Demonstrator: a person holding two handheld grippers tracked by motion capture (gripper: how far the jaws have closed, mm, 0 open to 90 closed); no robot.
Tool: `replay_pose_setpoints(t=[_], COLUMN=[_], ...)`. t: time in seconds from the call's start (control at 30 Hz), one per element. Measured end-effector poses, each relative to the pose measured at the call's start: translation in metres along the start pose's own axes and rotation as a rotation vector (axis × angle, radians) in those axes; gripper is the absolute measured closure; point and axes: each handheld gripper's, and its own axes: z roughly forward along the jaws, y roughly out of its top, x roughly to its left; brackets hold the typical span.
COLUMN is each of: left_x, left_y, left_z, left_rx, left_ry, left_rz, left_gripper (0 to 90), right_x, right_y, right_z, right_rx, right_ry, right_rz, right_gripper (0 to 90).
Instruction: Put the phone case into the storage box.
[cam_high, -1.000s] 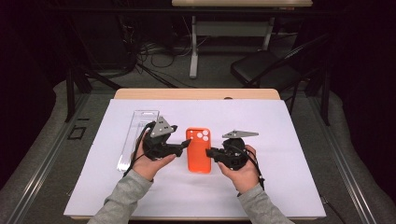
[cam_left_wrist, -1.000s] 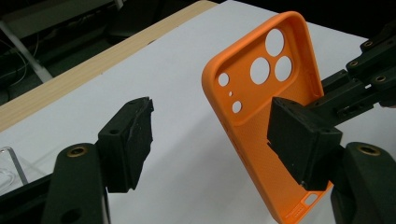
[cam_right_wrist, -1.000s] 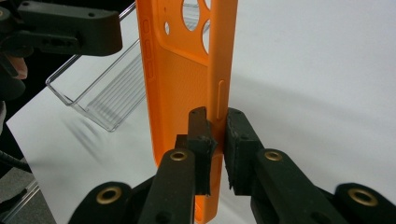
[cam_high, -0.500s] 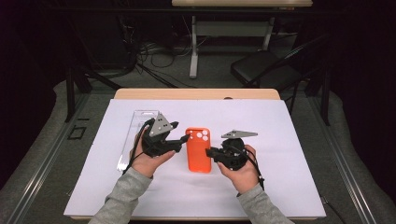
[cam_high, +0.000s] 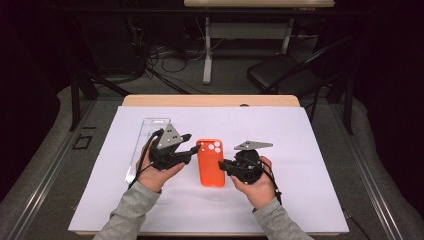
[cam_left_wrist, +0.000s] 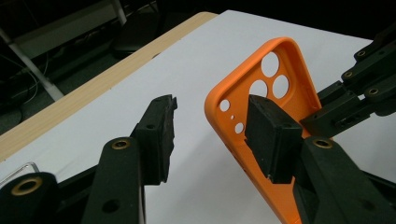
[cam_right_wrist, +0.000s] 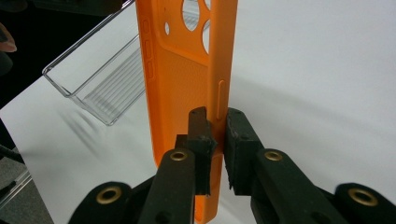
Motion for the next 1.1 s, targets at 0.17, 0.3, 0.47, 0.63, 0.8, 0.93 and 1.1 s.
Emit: replay_pose_setpoints(t=[0.17,0.3,0.47,0.63,0.8,0.93,1.1], left_x=[-0.002,-0.003,-0.003,-0.004,-0.004,-0.005,-0.005], left_y=[-0.001,-0.002,-0.003,-0.003,-0.004,-0.004,-0.004], left_z=[0.001,0.002,0.003,0.005,0.006,0.006,0.007], left_rx=[0.020,0.027,0.037,0.055,0.069,0.072,0.082], left_ry=[0.006,0.010,0.002,-0.006,0.001,0.002,0.007], left_rz=[0.009,0.017,0.017,0.021,0.036,0.037,0.050], left_gripper=[55.3,57.6,60.5,65.0,68.4,70.8,72.7], right_x=[0.002,0.004,0.006,0.008,0.009,0.010,0.011], right_y=[-0.001,-0.001,-0.002,-0.002,-0.003,-0.003,-0.004], right_z=[0.001,0.001,0.002,0.004,0.005,0.005,0.006], right_rx=[0.003,0.011,0.016,0.023,0.028,0.027,0.033], right_ry=[-0.003,-0.006,-0.006,-0.005,-0.003,-0.002,-0.001], right_rz=[-0.010,-0.012,-0.028,-0.034,-0.043,-0.042,-0.043], right_gripper=[82.0,82.0,82.0,82.0,82.0,82.0,82.0])
